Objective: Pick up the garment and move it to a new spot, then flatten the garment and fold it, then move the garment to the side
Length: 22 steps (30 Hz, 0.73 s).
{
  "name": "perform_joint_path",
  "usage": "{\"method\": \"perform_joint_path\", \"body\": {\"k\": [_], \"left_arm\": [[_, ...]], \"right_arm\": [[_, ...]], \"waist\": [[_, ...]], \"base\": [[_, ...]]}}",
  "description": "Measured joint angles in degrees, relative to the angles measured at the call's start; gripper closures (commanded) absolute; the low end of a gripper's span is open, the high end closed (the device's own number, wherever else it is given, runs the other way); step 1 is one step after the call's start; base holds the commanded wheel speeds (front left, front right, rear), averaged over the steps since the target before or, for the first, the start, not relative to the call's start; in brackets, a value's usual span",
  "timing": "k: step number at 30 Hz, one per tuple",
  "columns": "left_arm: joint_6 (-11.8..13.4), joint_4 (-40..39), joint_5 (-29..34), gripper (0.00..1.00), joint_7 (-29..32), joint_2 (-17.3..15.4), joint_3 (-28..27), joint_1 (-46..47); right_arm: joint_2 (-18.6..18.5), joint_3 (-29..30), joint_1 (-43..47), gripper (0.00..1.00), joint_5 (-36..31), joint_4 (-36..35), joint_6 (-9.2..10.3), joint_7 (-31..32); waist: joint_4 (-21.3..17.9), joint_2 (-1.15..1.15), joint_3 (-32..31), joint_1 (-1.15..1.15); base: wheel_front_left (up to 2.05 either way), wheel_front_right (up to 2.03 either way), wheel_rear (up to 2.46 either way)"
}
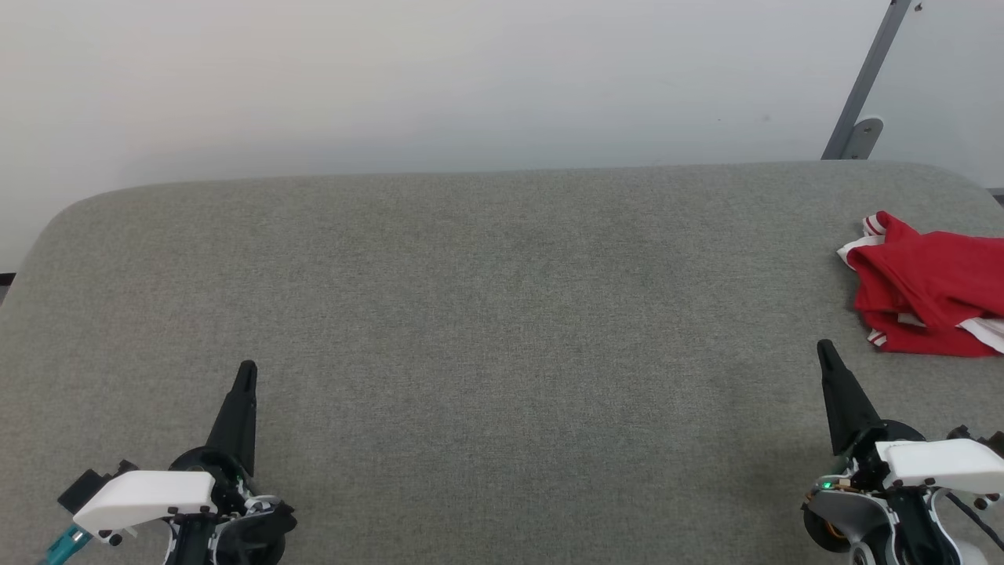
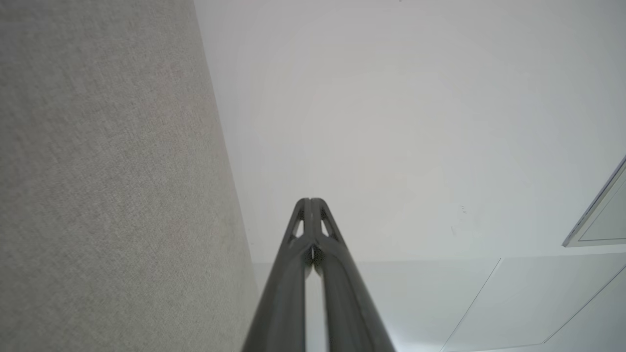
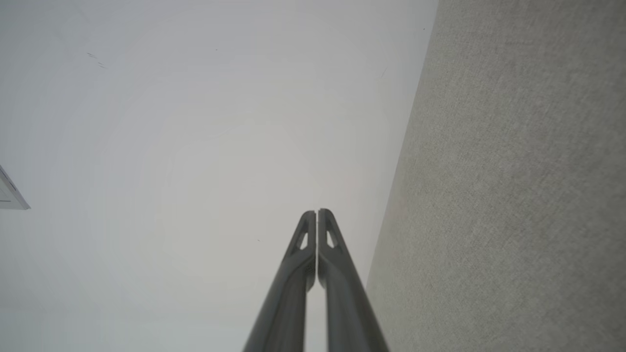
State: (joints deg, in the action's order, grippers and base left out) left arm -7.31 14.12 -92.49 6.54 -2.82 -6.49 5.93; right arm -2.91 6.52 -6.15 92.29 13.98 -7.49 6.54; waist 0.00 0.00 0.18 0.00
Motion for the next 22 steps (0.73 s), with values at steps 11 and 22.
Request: {"method": "perform_joint_path", "body": {"k": [11, 22], "left_arm": [[0.0, 0.0, 0.0, 1.0, 0.0, 0.0, 0.0, 0.0], [0.0, 0.0, 0.0, 1.0, 0.01, 0.01, -0.01, 0.0]], "right_arm": [[0.0, -0.01, 0.0, 1.0, 0.0, 0.0, 0.0, 0.0], [0.0, 0.0, 0.0, 1.0, 0.0, 0.0, 0.0, 0.0]], "waist": [[0.0, 0.0, 0.0, 0.0], [0.0, 0.0, 0.0, 0.0]], "base": [[0.0, 0.0, 0.0], [0.0, 0.0, 0.0]]}}
